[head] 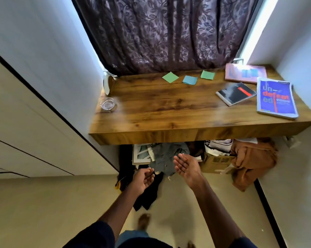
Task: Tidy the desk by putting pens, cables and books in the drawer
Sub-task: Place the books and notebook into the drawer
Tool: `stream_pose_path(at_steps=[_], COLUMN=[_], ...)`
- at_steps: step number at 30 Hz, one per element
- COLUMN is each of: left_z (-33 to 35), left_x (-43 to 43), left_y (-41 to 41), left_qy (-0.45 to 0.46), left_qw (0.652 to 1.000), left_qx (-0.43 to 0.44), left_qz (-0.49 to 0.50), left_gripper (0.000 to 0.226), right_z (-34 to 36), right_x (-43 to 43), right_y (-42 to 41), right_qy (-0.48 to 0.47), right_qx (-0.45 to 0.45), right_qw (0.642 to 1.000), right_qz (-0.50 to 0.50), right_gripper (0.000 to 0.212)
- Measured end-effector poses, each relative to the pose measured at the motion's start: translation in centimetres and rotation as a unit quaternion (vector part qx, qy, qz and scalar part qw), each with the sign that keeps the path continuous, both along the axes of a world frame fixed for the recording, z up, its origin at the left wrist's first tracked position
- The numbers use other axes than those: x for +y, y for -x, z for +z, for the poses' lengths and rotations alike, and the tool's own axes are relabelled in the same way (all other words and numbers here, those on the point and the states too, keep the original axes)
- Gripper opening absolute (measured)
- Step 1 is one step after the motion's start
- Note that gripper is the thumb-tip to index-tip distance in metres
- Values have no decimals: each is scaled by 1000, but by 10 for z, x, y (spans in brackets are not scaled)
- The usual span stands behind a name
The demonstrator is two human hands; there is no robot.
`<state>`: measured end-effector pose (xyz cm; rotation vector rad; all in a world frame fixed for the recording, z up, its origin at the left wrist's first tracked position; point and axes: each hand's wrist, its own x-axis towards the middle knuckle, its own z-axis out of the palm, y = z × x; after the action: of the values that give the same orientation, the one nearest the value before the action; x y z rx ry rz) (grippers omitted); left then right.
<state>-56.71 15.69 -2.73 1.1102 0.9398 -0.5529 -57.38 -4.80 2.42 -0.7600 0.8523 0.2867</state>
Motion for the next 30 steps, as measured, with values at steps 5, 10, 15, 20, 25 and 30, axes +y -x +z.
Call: stream_pose_path(at_steps=[5,10,15,20,25,30], left_z=[-7,-25,-55,-109,-157,-190], left_x=[48,88,102,108,92,82], left_y=[-58,-119,-161,-190,-213,-245], left_qy=[6,29,109,183,229,261], left_qw=[999,998,994,979,955,930], left_qx=[10,8,20,49,62,31], left_qz=[-38,-52,-2,70,179,255], left_gripper=[18,21,34,72,88,81], right_z=[-11,-44,-92,-150,-198,-224], right_x=[56,91,101,110,113,108], right_y=[-49,-94,-120,-152,-182,-209], right_qy=[-6,-9,-50,-56,-59,-46], right_qx=[23,41,43,57,54,3], right_qw=[1000,997,990,983,978,983], right_qz=[-15,-63,-121,-164,-194,-178], right_gripper=[31,32,41,65,91,110])
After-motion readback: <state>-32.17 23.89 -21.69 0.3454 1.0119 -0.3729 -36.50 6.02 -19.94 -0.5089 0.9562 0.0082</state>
